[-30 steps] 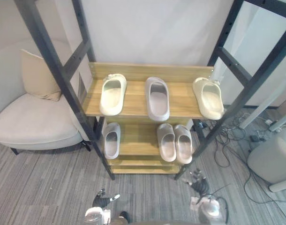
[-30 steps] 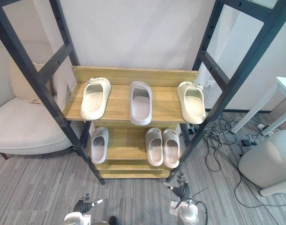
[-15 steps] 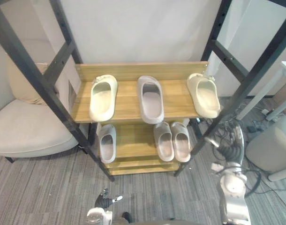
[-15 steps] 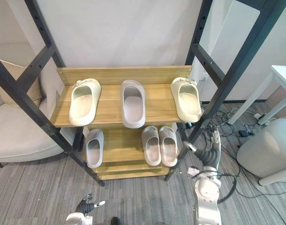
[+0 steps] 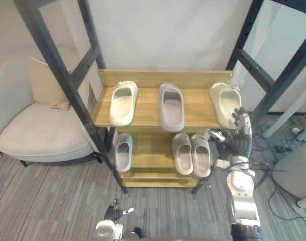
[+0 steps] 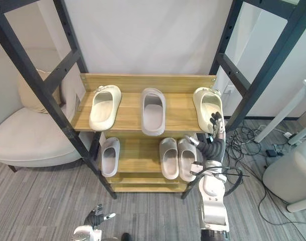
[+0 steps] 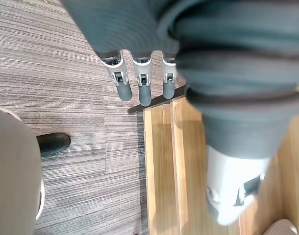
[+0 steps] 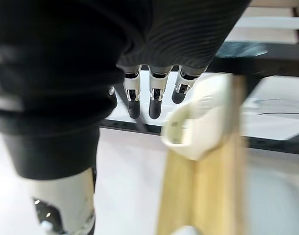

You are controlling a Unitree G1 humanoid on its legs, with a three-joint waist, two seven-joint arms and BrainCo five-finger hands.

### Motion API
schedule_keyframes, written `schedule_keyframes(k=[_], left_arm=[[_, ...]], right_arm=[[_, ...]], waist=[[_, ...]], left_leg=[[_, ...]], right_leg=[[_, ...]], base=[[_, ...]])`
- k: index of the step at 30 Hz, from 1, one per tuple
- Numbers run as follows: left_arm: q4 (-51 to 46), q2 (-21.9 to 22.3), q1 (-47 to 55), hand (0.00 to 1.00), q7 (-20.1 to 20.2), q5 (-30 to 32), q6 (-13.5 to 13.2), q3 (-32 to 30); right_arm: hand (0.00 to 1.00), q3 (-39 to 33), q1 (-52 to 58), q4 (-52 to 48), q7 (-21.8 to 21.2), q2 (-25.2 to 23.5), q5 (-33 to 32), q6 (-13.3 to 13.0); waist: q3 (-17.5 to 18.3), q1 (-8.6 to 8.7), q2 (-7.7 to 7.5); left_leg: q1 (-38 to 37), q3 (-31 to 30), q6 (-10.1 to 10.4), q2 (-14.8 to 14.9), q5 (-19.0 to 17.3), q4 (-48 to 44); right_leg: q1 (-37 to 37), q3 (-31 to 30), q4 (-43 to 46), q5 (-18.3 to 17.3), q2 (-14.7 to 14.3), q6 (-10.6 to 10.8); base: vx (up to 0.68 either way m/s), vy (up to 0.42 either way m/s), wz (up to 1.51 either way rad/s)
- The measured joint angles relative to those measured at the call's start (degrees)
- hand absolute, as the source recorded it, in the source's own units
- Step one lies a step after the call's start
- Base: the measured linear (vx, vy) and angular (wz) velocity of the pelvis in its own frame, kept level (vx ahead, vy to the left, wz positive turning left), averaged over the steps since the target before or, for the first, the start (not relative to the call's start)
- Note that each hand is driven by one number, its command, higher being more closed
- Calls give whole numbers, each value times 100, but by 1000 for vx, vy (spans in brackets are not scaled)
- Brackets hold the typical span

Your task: Organize the slippers on the shoe rack

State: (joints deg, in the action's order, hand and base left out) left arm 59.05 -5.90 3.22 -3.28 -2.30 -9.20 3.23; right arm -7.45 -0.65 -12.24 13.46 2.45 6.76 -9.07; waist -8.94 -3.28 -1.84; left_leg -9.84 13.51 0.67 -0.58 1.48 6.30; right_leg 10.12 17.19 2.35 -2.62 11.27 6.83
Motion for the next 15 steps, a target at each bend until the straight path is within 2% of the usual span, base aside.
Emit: schedule_keyframes(k=[8,15], left_arm=[[-38,-6,1,0,6,3,0,0],[-112,-45,21,0,18,0,-4,1]], right_arm=[[0,152,-632,-33,4,72,-12,-5],[0,251,-1389,500,10,490,-54,40]], waist=[[-21,-6,-37],[-66,-49,-106]], left_leg=[[-17,1,-1,5,1,1],[3,-26,7,10,3,4]], right_leg=[[11,-3,21,0,1,0],[-1,13,50,-2,2,-4]], base=[[-14,-9,0],[-47,-33,2]])
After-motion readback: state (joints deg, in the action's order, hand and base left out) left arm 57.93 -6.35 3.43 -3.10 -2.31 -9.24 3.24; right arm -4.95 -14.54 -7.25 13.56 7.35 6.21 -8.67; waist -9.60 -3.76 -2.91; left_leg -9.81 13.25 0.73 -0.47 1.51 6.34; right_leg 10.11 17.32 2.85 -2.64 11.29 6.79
